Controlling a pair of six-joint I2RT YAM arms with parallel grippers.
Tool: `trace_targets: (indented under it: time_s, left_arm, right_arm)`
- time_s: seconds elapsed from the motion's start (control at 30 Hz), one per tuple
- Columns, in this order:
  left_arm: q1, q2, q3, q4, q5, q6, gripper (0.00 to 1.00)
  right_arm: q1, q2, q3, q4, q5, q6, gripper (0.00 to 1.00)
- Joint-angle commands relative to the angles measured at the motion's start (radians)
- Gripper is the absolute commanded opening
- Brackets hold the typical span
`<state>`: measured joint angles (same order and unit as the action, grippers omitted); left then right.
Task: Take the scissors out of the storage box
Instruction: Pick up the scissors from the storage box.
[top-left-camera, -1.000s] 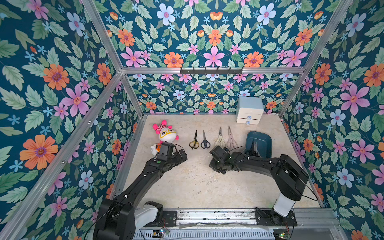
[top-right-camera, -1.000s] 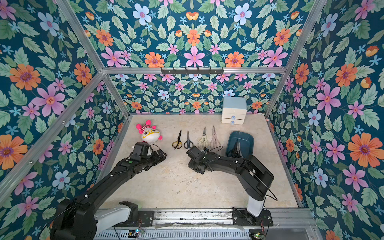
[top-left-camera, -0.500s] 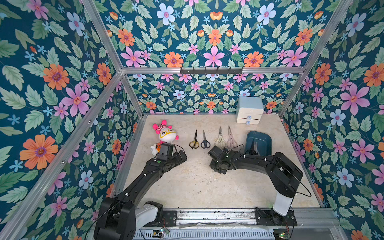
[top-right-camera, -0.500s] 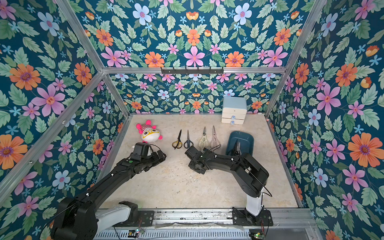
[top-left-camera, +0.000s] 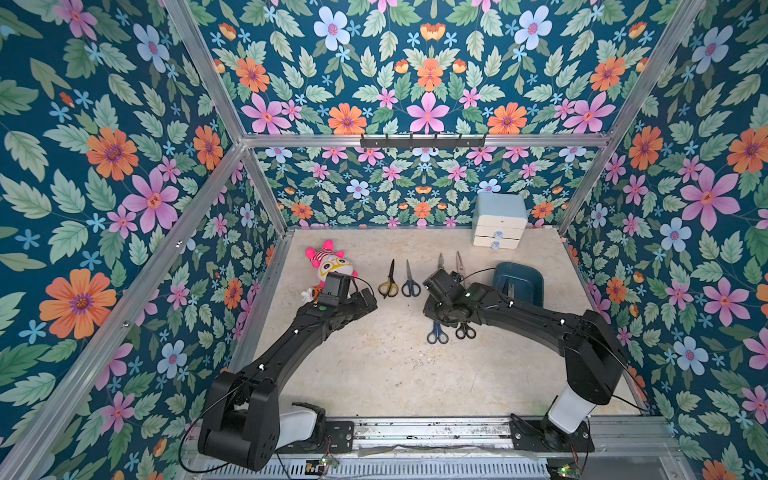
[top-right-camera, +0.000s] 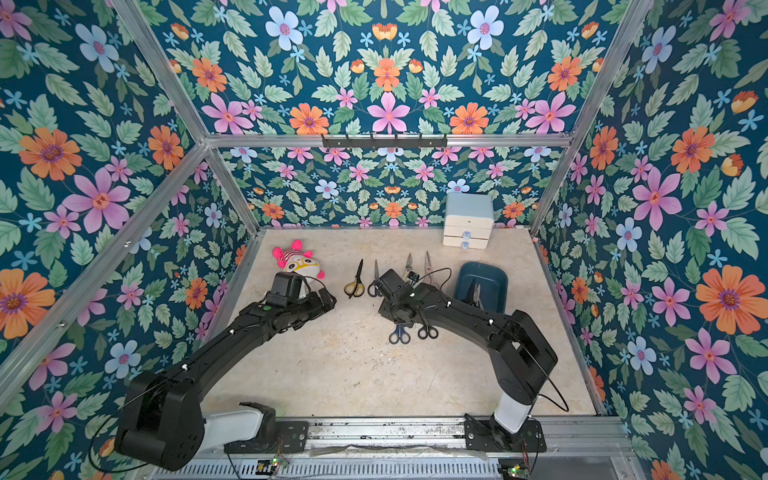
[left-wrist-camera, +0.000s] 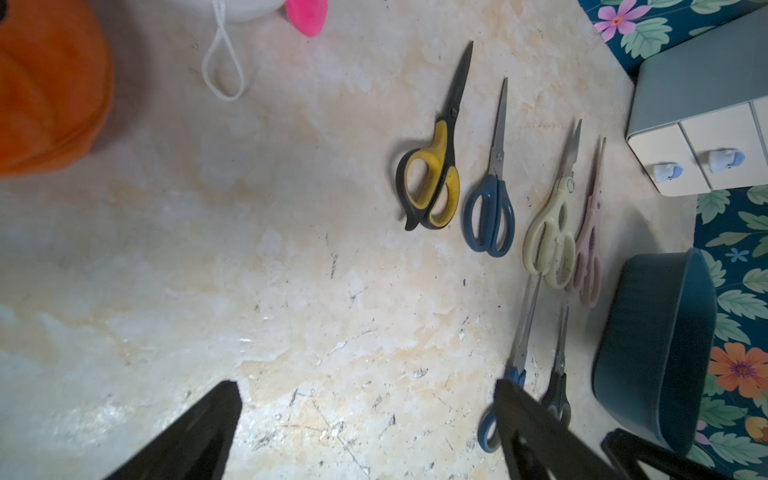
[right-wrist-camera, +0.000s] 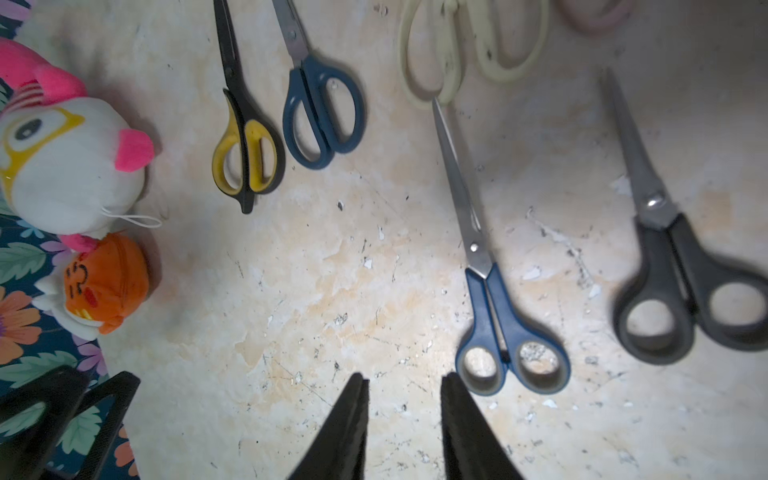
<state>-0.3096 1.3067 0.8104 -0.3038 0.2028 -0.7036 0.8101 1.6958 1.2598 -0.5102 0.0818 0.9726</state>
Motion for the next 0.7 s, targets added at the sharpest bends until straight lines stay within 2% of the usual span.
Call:
trace_targets:
  time_s: [0.0, 0.13, 0.33, 0.53, 0.67]
  left_arm:
    - [-0.001, 0.045, 0.037, 0.023, 0.018, 0.024, 0.99]
    - [-0.012, 0.104, 0.085, 0.040, 0.036, 0.010, 0.99]
    - [-0.043, 0.173, 0.155, 0.045, 0.035, -0.005, 0.99]
    - [-0.076, 0.217, 0.190, 0.056, 0.031, -0.027, 0.99]
    - [-0.106, 0.236, 0.193, 0.069, 0.019, -0.058, 0.99]
  right_arm:
    - [-0.058, -0.030, 0.007, -0.048, -0.046, -0.173, 0.32]
    - [-0.176, -0.074, 0.030, -0.150, -0.055, -0.332, 0.29]
    - [-0.381, -0.136, -0.005, -0.250, -0.065, -0.500, 0.29]
    - [-0.580, -0.199, -0.106, -0.274, -0.077, -0.583, 0.29]
    - [-0.652, -0.216, -0.174, -0.248, -0.068, -0.611, 0.29]
